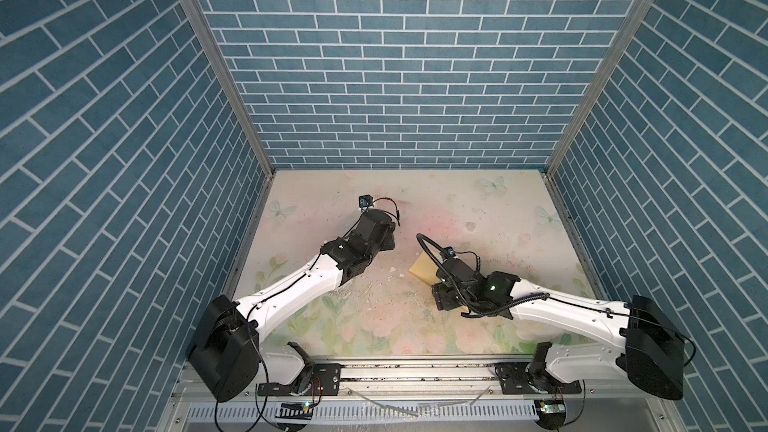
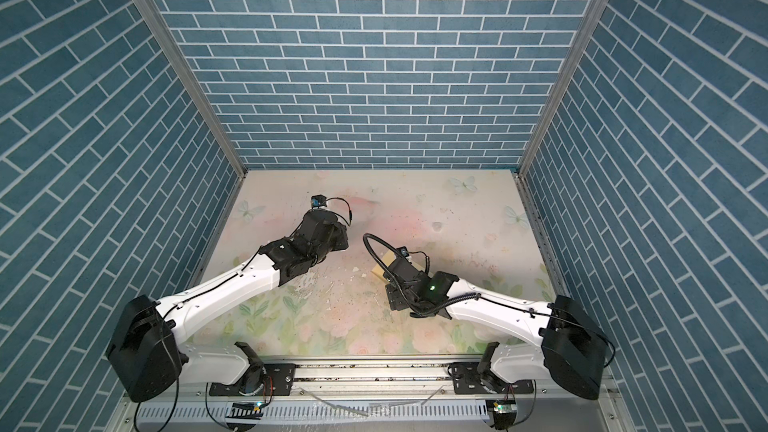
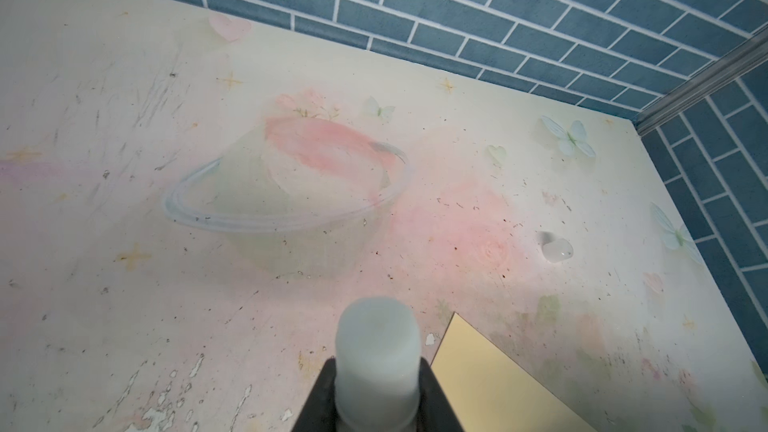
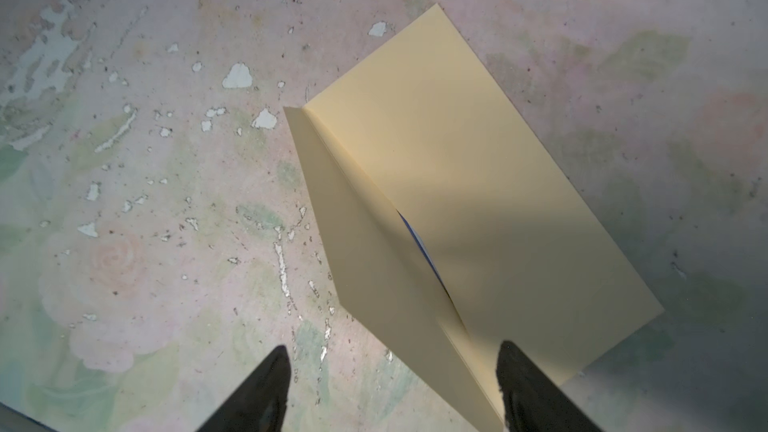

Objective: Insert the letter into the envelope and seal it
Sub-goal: 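Lower the open right gripper onto the envelope flap edge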

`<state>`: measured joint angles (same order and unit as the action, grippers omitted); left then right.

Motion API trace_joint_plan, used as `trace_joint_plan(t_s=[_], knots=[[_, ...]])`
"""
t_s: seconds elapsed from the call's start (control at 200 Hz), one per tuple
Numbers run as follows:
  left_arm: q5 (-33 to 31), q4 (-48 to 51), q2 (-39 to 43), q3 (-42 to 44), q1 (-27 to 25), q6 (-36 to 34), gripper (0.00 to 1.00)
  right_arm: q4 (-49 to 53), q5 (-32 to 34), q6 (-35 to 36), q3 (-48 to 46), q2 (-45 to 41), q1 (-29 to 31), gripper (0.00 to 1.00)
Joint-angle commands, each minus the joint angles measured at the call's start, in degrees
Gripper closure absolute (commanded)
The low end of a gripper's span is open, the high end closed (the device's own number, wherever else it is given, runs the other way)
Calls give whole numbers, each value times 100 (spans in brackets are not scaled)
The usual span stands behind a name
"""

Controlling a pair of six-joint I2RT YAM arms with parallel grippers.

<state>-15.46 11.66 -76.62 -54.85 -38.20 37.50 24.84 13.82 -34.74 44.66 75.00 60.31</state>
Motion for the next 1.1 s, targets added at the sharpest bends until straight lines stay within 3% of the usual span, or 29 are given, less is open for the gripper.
trace_joint_plan(t_s=[0.0,0.45,0.685,0.715,0.86,1.045,1.095], knots=[[87,-21,283,135,244,82,100,-283,155,648,266,179,30,29],[182,38,499,342,523,161,100,-177,-245,1424,673,1169,34,66],[206,38,514,376,597,179,100,-130,-147,2262,754,1387,16,96],[207,51,525,379,609,179,100,-129,-165,2452,763,1362,7,100],[173,108,581,404,672,153,100,-59,-679,3718,882,1162,-125,100],[149,190,767,497,769,151,100,27,-1982,6516,685,685,-152,100],[127,233,810,510,790,150,100,-53,-1966,7018,625,574,-167,100]])
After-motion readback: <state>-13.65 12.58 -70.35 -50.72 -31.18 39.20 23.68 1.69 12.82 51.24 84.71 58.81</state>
